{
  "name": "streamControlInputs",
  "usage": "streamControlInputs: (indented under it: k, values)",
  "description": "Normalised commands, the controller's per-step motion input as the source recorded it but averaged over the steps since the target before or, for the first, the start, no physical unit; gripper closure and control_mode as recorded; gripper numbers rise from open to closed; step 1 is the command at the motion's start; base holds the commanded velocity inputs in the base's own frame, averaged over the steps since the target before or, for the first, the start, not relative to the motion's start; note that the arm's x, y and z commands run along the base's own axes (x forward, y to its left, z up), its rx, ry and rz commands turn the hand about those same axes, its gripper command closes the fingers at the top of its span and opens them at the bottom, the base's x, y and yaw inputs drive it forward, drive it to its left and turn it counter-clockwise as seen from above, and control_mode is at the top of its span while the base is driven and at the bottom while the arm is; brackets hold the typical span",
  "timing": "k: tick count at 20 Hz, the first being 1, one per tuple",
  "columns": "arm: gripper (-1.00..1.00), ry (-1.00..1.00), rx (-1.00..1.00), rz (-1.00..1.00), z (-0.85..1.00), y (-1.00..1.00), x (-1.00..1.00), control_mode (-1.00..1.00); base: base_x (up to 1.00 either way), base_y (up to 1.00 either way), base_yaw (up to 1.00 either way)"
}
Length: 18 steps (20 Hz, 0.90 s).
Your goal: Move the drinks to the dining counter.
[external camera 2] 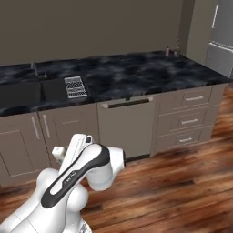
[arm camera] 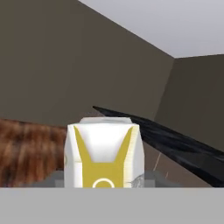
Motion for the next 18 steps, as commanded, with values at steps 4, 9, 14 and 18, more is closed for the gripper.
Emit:
streamControlInputs:
  k: [4, 9, 14, 18]
  values:
    - [1.0, 0.0, 0.0, 0.0, 0.0, 0.0, 0.0, 1.0, 0.0, -0.88, 0.21]
    - [1.0, 0.0, 0.0, 0.0, 0.0, 0.0, 0.0, 1.0, 0.0, -1.0, 0.15]
    - [1.0, 0.0, 0.0, 0.0, 0.0, 0.0, 0.0, 1.0, 0.06, -1.0, 0.15]
    - [1.0, 0.0, 0.0, 0.0, 0.0, 0.0, 0.0, 1.0, 0.2, -1.0, 0.15]
